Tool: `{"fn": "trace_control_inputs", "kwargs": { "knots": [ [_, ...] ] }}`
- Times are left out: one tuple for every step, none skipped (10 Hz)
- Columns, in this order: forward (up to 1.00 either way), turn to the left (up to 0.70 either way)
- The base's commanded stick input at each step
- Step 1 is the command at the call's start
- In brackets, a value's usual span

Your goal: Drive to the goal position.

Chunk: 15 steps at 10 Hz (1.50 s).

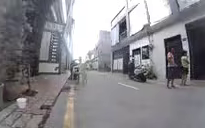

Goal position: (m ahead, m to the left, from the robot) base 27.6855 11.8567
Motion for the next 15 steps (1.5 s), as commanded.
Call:
{"fn": "trace_control_inputs", "kwargs": {
  "knots": [
    [1.00,0.00],
    [1.00,0.00],
    [1.00,0.00],
    [1.00,0.00],
    [1.00,0.00],
    [1.00,0.00],
    [1.00,0.00],
    [1.00,0.00],
    [1.00,0.00],
    [1.00,0.00],
    [1.00,-0.28],
    [1.00,-0.37],
    [1.00,-0.40],
    [1.00,-0.40],
    [1.00,-0.11]
  ]
}}
